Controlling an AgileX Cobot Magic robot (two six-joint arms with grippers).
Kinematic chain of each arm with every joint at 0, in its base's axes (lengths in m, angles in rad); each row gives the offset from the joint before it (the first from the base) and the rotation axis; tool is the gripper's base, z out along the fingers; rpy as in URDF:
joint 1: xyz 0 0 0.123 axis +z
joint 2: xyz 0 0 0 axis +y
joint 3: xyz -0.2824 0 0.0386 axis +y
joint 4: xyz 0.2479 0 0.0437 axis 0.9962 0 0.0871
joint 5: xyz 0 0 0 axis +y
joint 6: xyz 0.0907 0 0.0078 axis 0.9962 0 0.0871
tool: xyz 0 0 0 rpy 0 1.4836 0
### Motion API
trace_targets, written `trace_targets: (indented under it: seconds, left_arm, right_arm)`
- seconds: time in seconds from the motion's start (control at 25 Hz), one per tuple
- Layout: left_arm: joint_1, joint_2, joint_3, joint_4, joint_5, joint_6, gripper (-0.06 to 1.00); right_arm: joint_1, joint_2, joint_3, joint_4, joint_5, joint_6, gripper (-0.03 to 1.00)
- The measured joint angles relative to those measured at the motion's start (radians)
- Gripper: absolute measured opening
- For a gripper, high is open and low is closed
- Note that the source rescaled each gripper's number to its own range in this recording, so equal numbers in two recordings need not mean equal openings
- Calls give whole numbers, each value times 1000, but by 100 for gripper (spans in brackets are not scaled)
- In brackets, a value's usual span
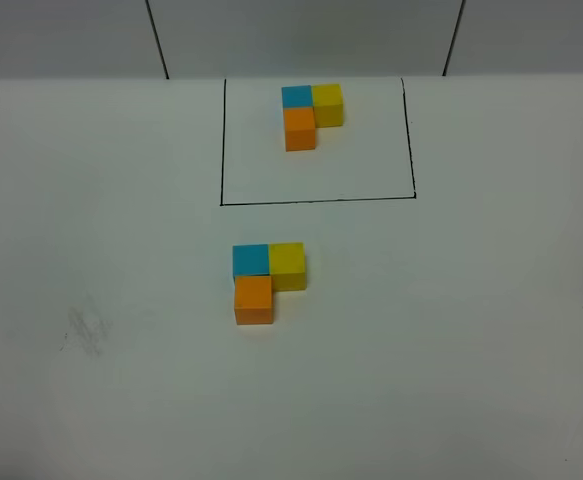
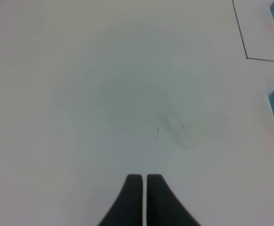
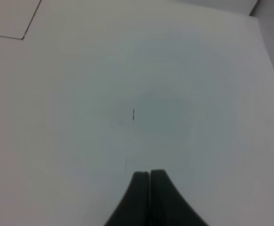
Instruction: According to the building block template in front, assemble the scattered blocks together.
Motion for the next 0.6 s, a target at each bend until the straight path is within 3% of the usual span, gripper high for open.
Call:
trace_targets:
  seconds: [0.6]
  left_arm:
    - [0,0,0,0,0,0,0]
  right_arm:
    - [0,-1,0,3,0,0,0]
